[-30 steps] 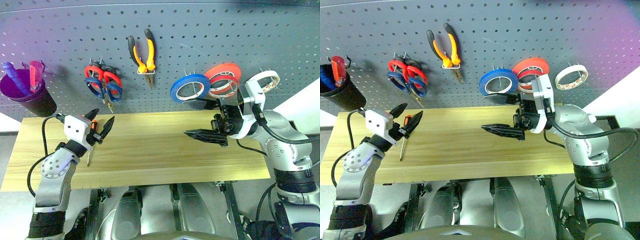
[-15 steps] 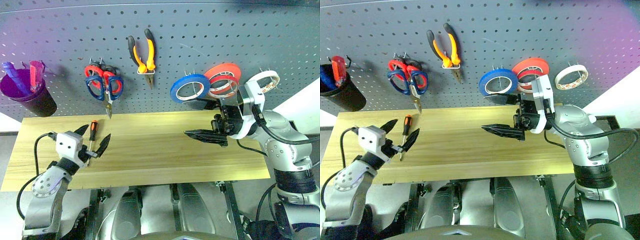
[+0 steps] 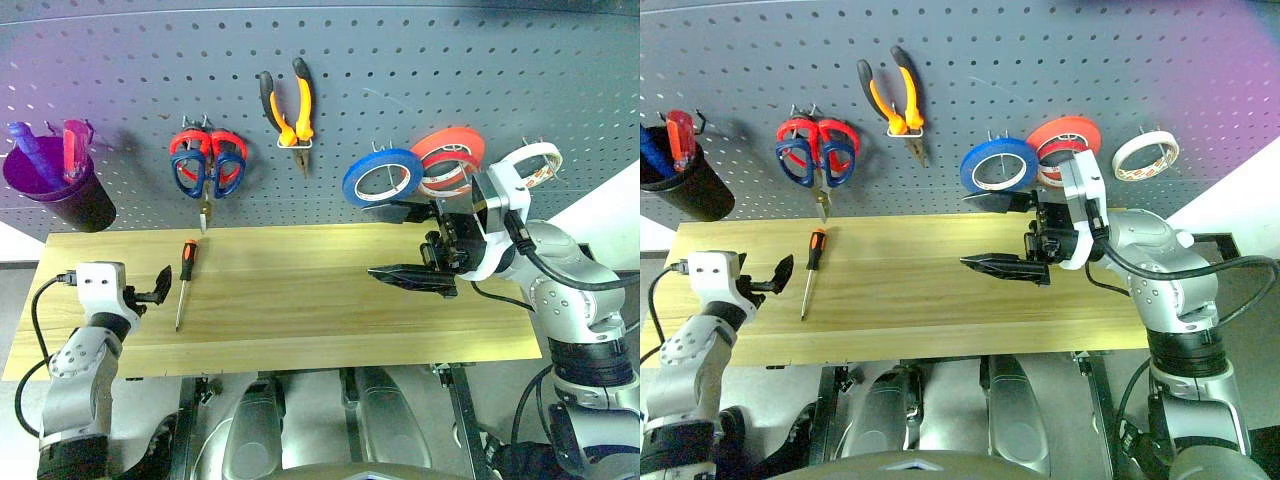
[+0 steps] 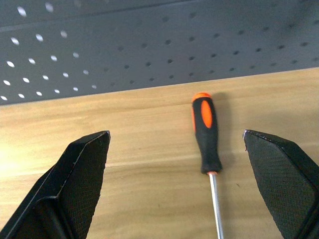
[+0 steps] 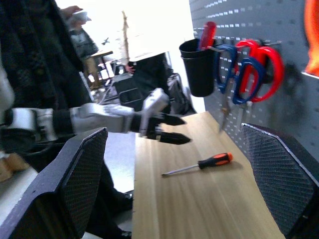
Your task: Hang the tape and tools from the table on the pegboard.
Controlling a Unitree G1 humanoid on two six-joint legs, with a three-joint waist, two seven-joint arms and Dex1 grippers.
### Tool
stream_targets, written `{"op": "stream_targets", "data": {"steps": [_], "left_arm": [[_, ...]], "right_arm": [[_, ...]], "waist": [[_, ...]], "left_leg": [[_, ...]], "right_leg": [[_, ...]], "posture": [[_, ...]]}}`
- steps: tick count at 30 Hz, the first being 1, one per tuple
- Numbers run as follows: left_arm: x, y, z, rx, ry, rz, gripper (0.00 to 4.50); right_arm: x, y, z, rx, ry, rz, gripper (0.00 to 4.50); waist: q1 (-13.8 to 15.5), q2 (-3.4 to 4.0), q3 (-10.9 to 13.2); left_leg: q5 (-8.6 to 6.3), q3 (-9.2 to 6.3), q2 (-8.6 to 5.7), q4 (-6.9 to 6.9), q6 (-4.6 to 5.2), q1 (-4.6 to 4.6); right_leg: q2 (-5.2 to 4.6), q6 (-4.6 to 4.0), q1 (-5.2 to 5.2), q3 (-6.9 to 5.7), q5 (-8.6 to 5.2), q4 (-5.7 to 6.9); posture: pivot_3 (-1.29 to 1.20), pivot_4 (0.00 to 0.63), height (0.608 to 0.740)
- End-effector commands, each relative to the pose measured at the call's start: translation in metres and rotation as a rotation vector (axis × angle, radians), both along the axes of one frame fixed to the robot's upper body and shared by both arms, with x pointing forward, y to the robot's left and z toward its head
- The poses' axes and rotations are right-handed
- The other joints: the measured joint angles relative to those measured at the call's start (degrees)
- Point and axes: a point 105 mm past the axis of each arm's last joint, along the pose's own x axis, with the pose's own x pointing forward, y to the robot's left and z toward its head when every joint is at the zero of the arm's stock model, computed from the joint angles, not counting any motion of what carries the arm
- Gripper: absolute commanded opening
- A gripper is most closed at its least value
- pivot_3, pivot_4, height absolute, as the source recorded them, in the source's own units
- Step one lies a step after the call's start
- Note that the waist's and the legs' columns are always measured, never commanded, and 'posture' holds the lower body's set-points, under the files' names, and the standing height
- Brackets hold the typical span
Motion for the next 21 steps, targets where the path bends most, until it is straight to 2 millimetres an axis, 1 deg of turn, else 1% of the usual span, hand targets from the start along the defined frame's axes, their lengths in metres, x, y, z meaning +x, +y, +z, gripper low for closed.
{"op": "stream_targets", "data": {"steps": [1,6,7,10,13,17,19,21], "left_arm": [[0.011,0.007,-0.006,-0.001,0.06,0.01,4.48],[0.015,0.008,-0.008,-0.012,0.075,0.007,4.48],[0.021,0.001,-0.01,-0.014,0.096,-0.013,4.48],[0.034,-0.011,-0.019,-0.037,0.166,-0.024,4.48],[0.04,-0.017,-0.016,-0.045,0.167,-0.047,4.48],[0.046,-0.023,-0.018,-0.043,0.2,-0.057,4.48],[0.048,-0.023,-0.02,-0.045,0.216,-0.049,4.48],[0.05,-0.024,-0.016,-0.026,0.203,-0.057,4.48]], "right_arm": [[-0.013,0.003,0.006,-0.008,-0.04,0.045,4.5],[-0.015,0.004,0.006,-0.01,-0.038,0.049,4.5],[-0.017,0.003,0.005,-0.016,-0.038,0.052,4.5],[-0.022,0.004,0.003,-0.031,-0.039,0.064,4.5],[-0.024,0.004,0.003,-0.035,-0.039,0.065,4.5],[-0.026,0.004,0.002,-0.035,-0.036,0.066,4.5],[-0.027,0.005,0.002,-0.034,-0.035,0.065,4.5],[-0.027,0.005,0.001,-0.035,-0.033,0.066,4.5]], "waist": [[0.0,0.0,0.0],[-0.3,0.01,0.0],[-0.2,0.04,0.1],[0.2,0.17,0.2],[-0.1,0.12,0.3],[-0.4,0.23,0.5],[-0.4,0.24,0.7],[-0.6,0.22,0.9]], "left_leg": [[0.0,-0.01,0.0,0.0,0.0,0.0],[-0.05,0.02,0.01,-0.01,0.09,0.0],[-0.06,0.01,0.01,-0.02,0.1,0.01],[-0.06,-0.02,-0.01,-0.02,0.1,0.0],[-0.06,-0.02,-0.02,-0.01,0.1,-0.01],[-0.08,-0.01,-0.01,-0.04,0.13,0.01],[-0.08,-0.02,-0.01,-0.05,0.13,0.02],[-0.08,-0.02,-0.01,-0.04,0.13,0.02]], "right_leg": [[0.01,0.0,0.0,0.0,0.0,0.0],[0.0,0.0,-0.03,0.01,0.0,-0.01],[-0.01,0.0,-0.03,0.0,0.0,0.0],[-0.04,-0.01,-0.01,-0.04,-0.01,0.01],[-0.06,0.0,0.01,-0.04,-0.01,-0.03],[-0.03,0.0,-0.02,-0.02,-0.01,-0.03],[-0.02,-0.01,-0.02,-0.02,-0.01,0.0],[-0.03,-0.01,-0.03,-0.02,-0.01,0.0]], "posture": [[-0.11,0.34,0.733],[-0.11,0.34,0.733],[-0.13,0.359,0.733],[-0.14,0.369,0.733],[-0.15,0.375,0.733],[-0.15,0.384,0.733],[-0.15,0.385,0.733],[-0.15,0.387,0.733]]}}
